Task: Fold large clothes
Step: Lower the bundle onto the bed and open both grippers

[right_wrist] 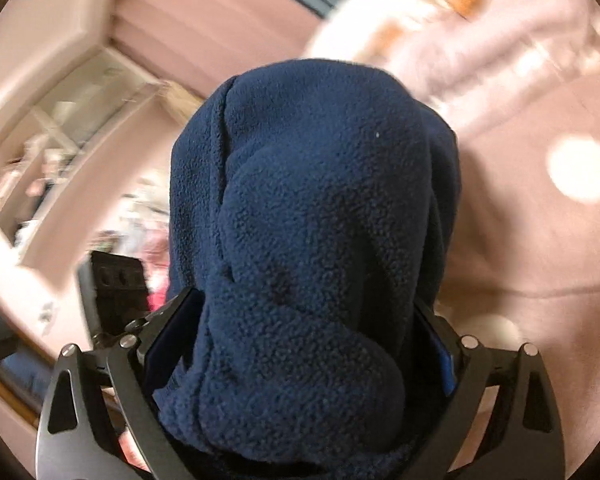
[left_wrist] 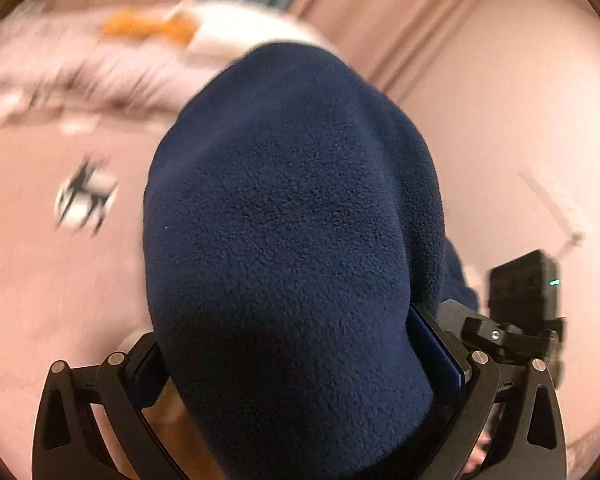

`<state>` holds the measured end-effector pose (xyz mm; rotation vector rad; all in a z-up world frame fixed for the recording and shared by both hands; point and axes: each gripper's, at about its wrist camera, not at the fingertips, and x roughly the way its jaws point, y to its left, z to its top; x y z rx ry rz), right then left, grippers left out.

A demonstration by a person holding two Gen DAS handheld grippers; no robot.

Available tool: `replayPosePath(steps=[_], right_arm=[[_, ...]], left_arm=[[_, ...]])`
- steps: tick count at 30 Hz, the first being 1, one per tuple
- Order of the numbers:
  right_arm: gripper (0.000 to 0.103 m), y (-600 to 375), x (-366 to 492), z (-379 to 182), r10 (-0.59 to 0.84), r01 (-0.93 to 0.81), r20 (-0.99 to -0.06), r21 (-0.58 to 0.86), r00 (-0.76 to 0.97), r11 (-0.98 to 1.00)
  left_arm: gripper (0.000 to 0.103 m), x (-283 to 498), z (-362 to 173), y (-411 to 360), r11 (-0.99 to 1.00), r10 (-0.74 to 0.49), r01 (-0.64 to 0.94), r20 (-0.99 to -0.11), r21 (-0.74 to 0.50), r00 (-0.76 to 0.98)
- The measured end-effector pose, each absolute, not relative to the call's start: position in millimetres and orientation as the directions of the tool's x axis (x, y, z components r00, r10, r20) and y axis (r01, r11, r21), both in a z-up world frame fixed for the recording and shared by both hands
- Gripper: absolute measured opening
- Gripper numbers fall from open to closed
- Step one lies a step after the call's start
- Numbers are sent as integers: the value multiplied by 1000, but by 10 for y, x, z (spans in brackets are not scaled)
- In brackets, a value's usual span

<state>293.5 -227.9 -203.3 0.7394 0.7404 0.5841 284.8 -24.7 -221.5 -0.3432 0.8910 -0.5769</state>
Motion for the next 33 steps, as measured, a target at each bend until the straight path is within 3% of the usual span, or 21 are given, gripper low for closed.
replayPosePath(steps=[2, 5, 7, 12, 15, 17, 19, 21, 23, 26, 27, 30, 33], right_arm=[[96, -2231, 3075, -2368, 704, -154, -456, 770, 544, 619], [96, -2328, 3025, -2495, 740, -170, -363, 827, 566, 536], [102, -2293, 2949, -2408, 684, -171, -428, 762, 590, 624], [103, -2264, 2692, -2073, 552, -146, -521, 628, 651, 765], [102, -2273, 2589, -1850, 468, -165, -544, 513, 697, 843], [101, -2293, 2447, -1673, 369, -136, -544, 420, 753, 897], [92, -2355, 2368, -1557, 329, -117, -507, 404, 797, 907], [47, -2410, 2338, -1488, 379, -161, -465, 442, 800, 882], [27, -2394, 2346, -1486, 446, -197, -476, 485, 758, 852], [27, -2251, 2422, -1590, 438, -183, -517, 471, 735, 863], [28, -2196, 2435, -1622, 406, -176, -529, 432, 745, 884], [32, -2054, 2524, -1816, 331, -152, -587, 334, 739, 930], [37, -2174, 2561, -1978, 337, -119, -575, 384, 745, 916]], left_arm=[[103, 2913, -2407, -76, 753, -651, 301, -600, -585, 465], [103, 2857, -2441, 39, 730, -675, 332, -553, -598, 488], [103, 2822, -2412, 28, 748, -655, 325, -566, -578, 501], [103, 2505, -1983, -130, 894, -440, 225, -665, -388, 603], [99, 2190, -1713, -181, 954, -299, 218, -608, -206, 735], [89, 2012, -1591, -164, 971, -238, 193, -566, -138, 790], [78, 1906, -1512, -120, 975, -221, 186, -518, -118, 826], [66, 1924, -1505, -32, 978, -208, 161, -491, -135, 846], [55, 2051, -1560, 41, 977, -202, 138, -503, -162, 840], [55, 2335, -1864, -67, 952, -294, 172, -596, -254, 747], [56, 2368, -1981, -167, 960, -275, 175, -621, -219, 734], [63, 2227, -2078, -353, 979, -204, 186, -535, -87, 820], [63, 2266, -2030, -316, 977, -212, 177, -548, -118, 809]])
